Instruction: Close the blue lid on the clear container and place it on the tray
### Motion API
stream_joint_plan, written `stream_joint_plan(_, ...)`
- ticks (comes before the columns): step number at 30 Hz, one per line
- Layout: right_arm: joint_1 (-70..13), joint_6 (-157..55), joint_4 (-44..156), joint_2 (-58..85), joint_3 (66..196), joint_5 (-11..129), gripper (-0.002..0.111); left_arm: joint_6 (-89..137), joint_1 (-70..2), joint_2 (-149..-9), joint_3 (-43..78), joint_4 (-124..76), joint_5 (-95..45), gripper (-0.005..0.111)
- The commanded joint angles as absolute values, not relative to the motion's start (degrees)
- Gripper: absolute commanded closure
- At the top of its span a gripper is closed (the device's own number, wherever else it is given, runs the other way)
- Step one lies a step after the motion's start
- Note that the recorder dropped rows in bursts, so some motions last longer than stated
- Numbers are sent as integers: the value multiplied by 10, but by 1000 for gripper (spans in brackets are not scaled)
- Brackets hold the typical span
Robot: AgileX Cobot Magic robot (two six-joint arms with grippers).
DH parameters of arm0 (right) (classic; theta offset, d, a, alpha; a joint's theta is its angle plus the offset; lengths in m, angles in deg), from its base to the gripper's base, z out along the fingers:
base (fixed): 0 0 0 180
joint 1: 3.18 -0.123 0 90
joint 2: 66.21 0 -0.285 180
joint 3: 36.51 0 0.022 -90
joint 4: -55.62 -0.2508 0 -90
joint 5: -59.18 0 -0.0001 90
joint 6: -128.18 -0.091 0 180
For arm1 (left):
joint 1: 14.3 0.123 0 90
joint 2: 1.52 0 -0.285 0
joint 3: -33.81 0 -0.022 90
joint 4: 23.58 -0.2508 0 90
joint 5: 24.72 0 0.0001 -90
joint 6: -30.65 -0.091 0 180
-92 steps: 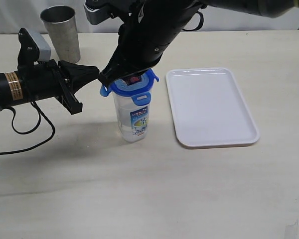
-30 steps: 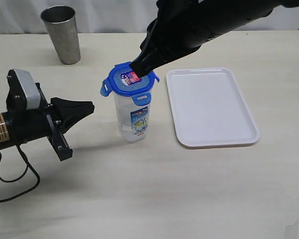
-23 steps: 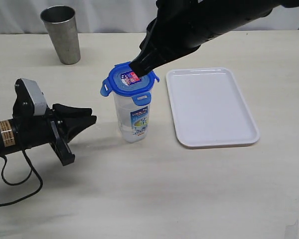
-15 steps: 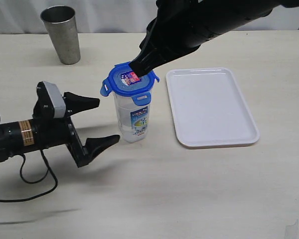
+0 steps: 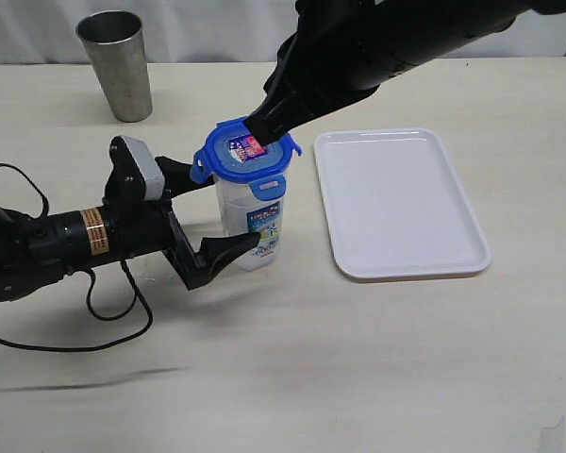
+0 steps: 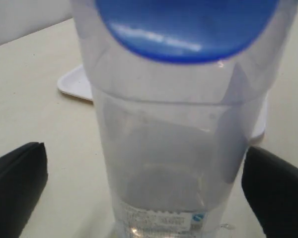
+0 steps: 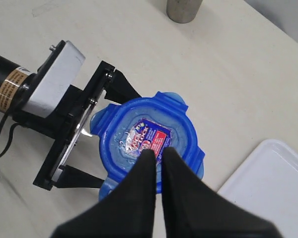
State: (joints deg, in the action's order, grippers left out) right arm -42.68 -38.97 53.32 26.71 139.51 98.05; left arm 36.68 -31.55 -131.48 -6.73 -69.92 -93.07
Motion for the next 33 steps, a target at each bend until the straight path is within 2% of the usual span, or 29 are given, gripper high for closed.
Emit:
stream_joint_plan(1, -427, -396, 535, 263, 1392, 974, 104, 384, -318, -1328, -52, -716, -947, 5)
stream_joint_plan(18, -427, -405, 531, 287, 1392, 965, 103, 385, -348, -1328, -13, -697, -938, 6)
stream_joint_plan(24, -453, -391, 529, 287, 1392, 960, 77, 385, -350, -1328, -13, -699, -938, 6)
stream_joint_plan(27, -459, -416, 529, 287, 1393, 923, 75, 385, -350, -1328, -13, -694, -938, 6)
stream_joint_plan(29, -459, -428, 529, 287, 1393, 909, 75, 385, -350, -1328, -13, -694, -938, 10)
stream_joint_plan(33, -459, -441, 537, 287, 1393, 908, 75, 383, -350, -1328, -13, -694, -940, 28)
